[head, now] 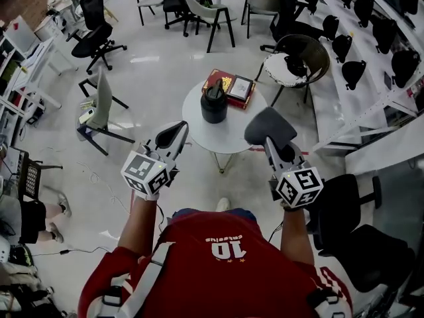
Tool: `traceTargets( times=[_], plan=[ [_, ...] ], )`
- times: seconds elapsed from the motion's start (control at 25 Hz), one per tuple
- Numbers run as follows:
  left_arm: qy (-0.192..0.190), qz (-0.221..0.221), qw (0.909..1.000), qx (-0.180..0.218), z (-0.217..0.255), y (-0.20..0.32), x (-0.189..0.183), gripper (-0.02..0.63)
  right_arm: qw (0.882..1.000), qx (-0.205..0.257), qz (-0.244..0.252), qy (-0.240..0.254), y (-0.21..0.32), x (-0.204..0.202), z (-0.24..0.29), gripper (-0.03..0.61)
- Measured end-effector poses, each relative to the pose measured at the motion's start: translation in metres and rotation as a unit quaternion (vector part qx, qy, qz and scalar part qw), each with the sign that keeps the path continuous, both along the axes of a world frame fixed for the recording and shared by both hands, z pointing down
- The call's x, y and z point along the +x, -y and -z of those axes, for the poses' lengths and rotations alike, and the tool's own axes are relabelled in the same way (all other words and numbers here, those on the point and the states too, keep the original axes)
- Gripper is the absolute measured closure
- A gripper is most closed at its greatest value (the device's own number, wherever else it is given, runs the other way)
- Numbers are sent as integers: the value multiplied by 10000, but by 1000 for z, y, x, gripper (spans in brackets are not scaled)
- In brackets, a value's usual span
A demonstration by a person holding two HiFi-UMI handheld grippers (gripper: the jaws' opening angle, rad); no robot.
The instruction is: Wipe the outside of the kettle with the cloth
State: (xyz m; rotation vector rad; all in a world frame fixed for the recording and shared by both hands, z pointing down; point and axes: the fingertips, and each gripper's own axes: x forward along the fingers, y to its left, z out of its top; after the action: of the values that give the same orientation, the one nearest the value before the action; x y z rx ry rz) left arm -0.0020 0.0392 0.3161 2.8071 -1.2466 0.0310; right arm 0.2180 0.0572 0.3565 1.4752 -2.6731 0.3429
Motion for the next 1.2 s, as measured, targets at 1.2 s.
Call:
traceTargets(
  times=[1.2],
  plan=[
    [-79, -175, 9997, -133, -23, 153, -66, 607, 9911, -1009, -320, -810, 171, -63, -98, 532]
  ],
)
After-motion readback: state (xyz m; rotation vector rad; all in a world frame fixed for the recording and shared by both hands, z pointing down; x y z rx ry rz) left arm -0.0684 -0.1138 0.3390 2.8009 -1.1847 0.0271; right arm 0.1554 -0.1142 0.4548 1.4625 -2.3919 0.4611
